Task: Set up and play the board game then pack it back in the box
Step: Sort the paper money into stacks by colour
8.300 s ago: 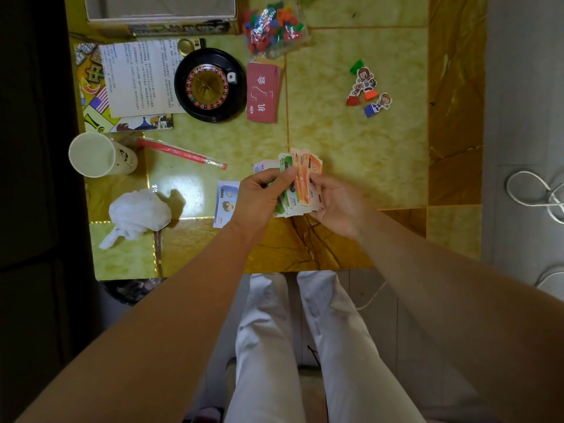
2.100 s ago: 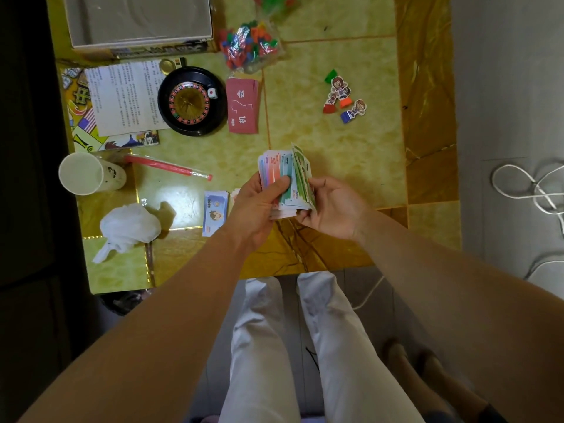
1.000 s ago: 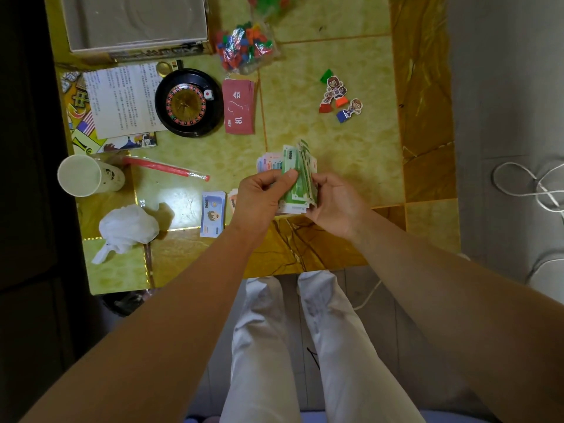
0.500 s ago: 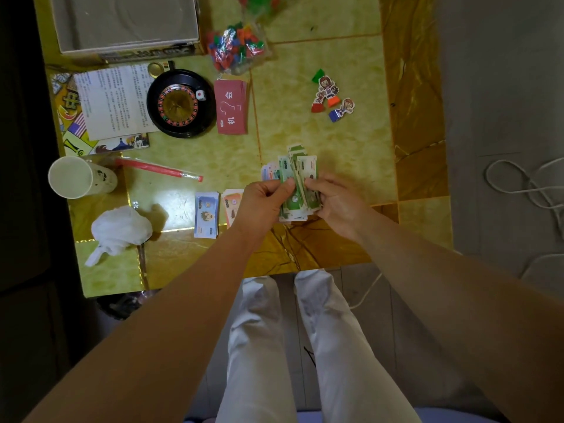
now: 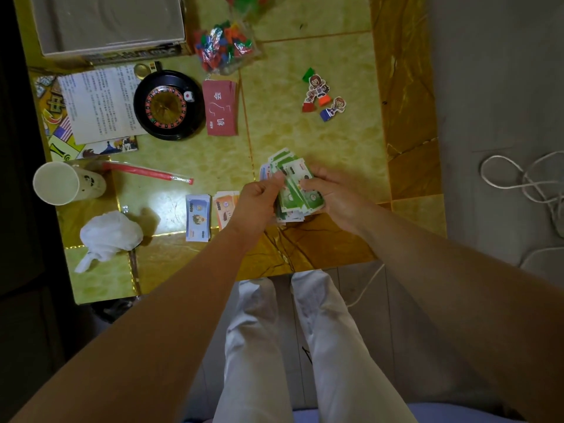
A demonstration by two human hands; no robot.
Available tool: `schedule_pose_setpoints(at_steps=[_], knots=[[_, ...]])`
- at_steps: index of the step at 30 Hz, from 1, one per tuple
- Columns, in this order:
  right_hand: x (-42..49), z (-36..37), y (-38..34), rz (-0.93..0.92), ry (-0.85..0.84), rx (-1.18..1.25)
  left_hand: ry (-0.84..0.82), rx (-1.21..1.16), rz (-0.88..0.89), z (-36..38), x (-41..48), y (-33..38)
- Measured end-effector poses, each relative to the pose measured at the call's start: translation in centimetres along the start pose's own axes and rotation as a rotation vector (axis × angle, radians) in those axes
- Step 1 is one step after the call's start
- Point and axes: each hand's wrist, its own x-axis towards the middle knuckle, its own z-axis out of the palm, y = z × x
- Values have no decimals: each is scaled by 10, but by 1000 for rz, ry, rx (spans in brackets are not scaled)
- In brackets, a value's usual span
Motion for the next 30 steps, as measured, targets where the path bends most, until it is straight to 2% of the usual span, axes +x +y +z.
schedule_pose_setpoints(at_steps=[4,7,9,12,15,18,22,26,30], knots=[[2,3,-3,-3,-18,54,-5,120,78,-1,2,1],[6,5,-6,-65,85,-98,68,43,98,1,1,3],[12,-2,-8,-195,250,-391,152,48,107,-4,2,2],[22,-17,-3,-493,485,-972,281,89,80,-17,10,-10],[34,-18,16,-660,511,-1327,340,111,120,-22,18,-22],[47,-15,38,-625,506,-1523,314,156,180,-22,25,-31],[51,-19,45,-568,526,-1590,311,228,237,-22,31,-42],[47,-23,41,-640,470,-1520,334,394,274,-21,29,-40],[44,-15,43,-638,427,-1468,213,668,327,-9,30,-33]])
